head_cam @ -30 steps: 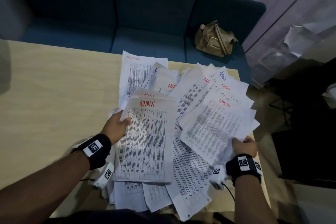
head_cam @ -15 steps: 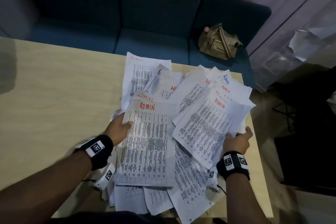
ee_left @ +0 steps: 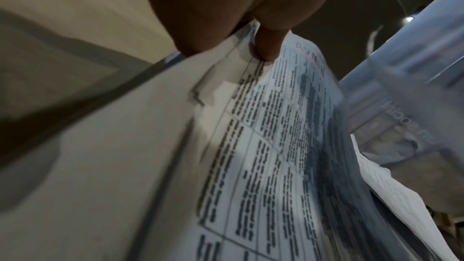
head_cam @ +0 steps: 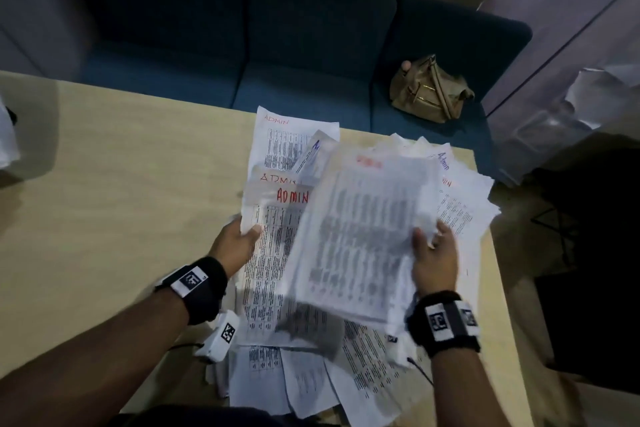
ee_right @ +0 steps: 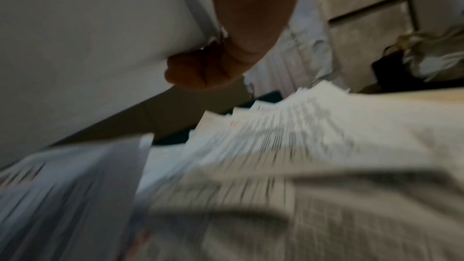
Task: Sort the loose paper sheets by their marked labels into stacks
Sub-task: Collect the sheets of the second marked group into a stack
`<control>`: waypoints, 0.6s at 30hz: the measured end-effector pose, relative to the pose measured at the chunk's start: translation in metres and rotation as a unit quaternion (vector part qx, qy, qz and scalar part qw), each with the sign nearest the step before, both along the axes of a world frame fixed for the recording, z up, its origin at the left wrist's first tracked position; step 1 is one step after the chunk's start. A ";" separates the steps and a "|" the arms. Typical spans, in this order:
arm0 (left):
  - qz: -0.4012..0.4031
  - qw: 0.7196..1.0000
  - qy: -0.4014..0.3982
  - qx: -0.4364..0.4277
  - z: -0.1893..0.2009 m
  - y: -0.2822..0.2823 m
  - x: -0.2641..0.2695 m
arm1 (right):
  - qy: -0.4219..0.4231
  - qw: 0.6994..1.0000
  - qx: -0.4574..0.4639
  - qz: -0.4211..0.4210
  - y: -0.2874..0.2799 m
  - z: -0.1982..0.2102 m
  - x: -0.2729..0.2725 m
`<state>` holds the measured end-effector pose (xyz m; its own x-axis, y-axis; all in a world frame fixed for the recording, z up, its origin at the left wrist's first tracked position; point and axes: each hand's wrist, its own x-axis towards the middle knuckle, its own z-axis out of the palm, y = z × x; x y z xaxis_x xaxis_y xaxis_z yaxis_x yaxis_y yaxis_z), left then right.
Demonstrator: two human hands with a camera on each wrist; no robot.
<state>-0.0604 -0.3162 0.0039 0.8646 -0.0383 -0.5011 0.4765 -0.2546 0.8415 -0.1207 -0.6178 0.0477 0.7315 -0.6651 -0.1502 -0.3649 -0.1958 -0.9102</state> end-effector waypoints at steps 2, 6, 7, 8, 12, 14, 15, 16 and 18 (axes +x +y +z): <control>-0.001 0.999 0.009 -0.032 -0.001 -0.002 -0.004 | 0.024 0.998 0.041 0.048 0.029 -0.018 -0.004; -0.015 0.998 0.023 -0.058 -0.023 0.005 -0.009 | 0.107 0.988 0.089 0.063 0.066 -0.054 -0.011; -0.018 0.997 0.032 -0.065 -0.024 0.006 -0.010 | 0.124 0.988 0.064 0.072 0.069 -0.060 -0.012; -0.017 0.996 0.038 -0.075 -0.027 0.009 -0.011 | 0.128 0.988 0.048 0.079 0.073 -0.061 -0.013; 0.014 0.992 0.057 -0.111 -0.014 0.008 -0.013 | 0.112 0.980 0.125 0.108 0.079 -0.058 -0.018; 0.028 0.990 0.069 -0.121 -0.007 0.007 -0.012 | 0.091 0.977 0.125 0.144 0.078 -0.058 -0.019; 0.042 0.988 0.075 -0.126 -0.004 0.006 -0.012 | 0.091 0.977 0.107 0.161 0.077 -0.059 -0.019; 0.054 0.985 0.084 -0.139 0.002 0.005 -0.012 | 0.101 0.977 0.085 0.170 0.077 -0.059 -0.017; 0.058 0.977 0.096 -0.182 0.009 0.005 -0.009 | 0.113 0.977 0.057 0.169 0.077 -0.059 -0.012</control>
<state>-0.0697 -0.3107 0.0124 0.7648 -0.1525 -0.6260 0.6426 0.1097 0.7583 -0.1328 -0.5403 -0.0112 0.8461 -0.3607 -0.3925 -0.4913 -0.2422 -0.8366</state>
